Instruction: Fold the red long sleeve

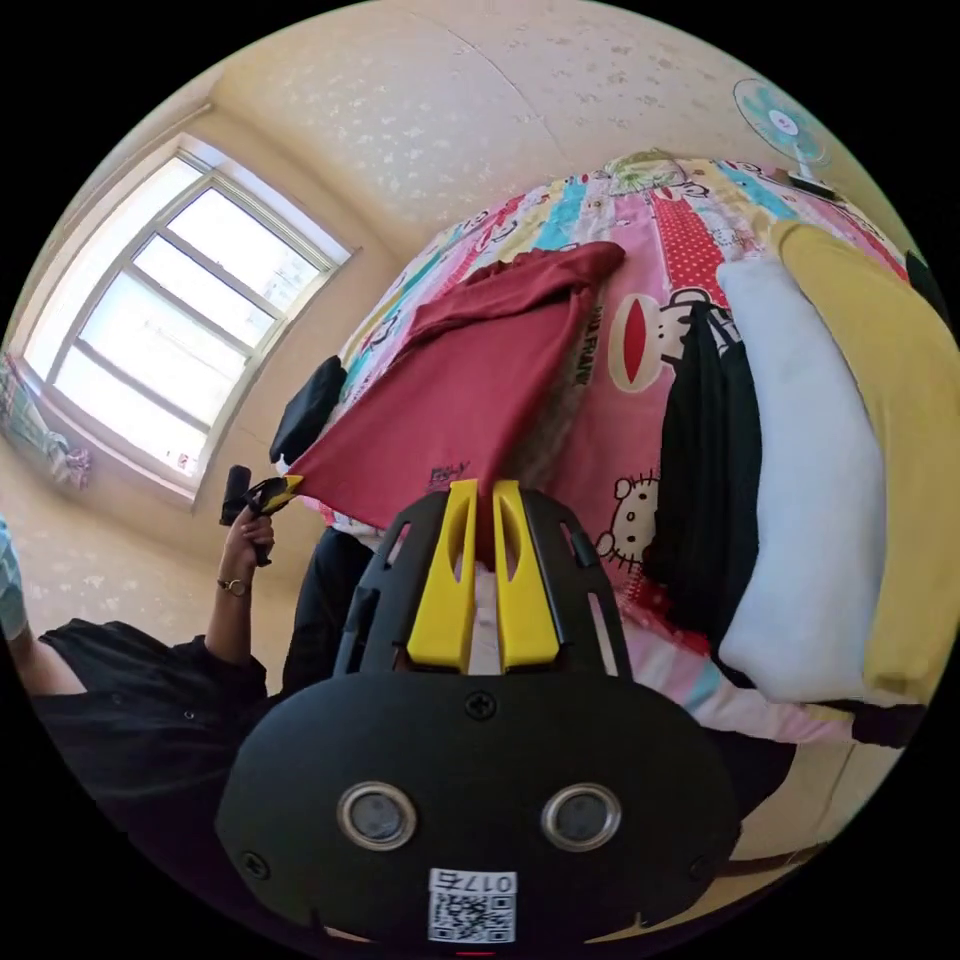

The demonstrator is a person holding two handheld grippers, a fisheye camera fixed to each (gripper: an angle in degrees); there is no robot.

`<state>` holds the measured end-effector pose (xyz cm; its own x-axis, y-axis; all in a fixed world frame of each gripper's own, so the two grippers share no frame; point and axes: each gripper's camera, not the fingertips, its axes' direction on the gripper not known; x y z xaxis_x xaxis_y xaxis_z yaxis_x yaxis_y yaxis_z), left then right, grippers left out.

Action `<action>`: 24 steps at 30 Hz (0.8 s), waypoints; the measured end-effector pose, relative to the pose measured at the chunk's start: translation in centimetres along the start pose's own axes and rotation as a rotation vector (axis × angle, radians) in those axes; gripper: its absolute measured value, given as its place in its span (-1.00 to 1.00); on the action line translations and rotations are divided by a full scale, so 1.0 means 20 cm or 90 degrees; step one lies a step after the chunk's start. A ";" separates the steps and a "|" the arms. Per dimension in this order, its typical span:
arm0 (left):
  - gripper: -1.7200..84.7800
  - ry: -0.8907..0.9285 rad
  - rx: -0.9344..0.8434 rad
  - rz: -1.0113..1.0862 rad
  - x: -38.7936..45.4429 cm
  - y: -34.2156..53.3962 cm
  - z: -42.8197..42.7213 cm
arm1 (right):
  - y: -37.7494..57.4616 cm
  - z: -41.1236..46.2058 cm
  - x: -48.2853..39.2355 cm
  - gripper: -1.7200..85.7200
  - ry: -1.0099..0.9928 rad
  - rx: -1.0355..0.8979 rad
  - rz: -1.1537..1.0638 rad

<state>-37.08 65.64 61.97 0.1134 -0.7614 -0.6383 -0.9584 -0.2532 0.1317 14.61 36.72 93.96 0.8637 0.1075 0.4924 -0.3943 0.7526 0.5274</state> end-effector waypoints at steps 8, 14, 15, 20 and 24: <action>-0.87 0.050 -0.011 0.143 0.60 0.50 -0.39 | 0.37 -0.75 -0.40 -0.89 -0.119 0.035 -0.082; -0.87 0.095 0.035 0.159 0.58 0.05 -0.28 | -0.13 -0.61 -0.45 -0.88 0.065 0.071 -0.092; -0.87 0.096 0.046 0.156 0.56 -0.04 -0.26 | -0.22 -0.58 -0.45 -0.88 0.080 0.078 -0.091; -0.77 -0.001 0.120 0.081 0.38 -0.70 -0.07 | -0.95 -0.18 -0.36 -0.82 0.237 0.089 -0.018; -0.70 -0.074 0.129 0.083 0.35 -0.62 0.02 | -0.92 0.05 -0.42 -0.72 0.317 0.048 -0.012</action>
<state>-24.47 63.68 55.46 -0.0340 -0.7027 -0.7107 -0.9972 -0.0238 0.0713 14.34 21.28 80.73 0.9084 0.4052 0.1027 -0.3835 0.7100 0.5906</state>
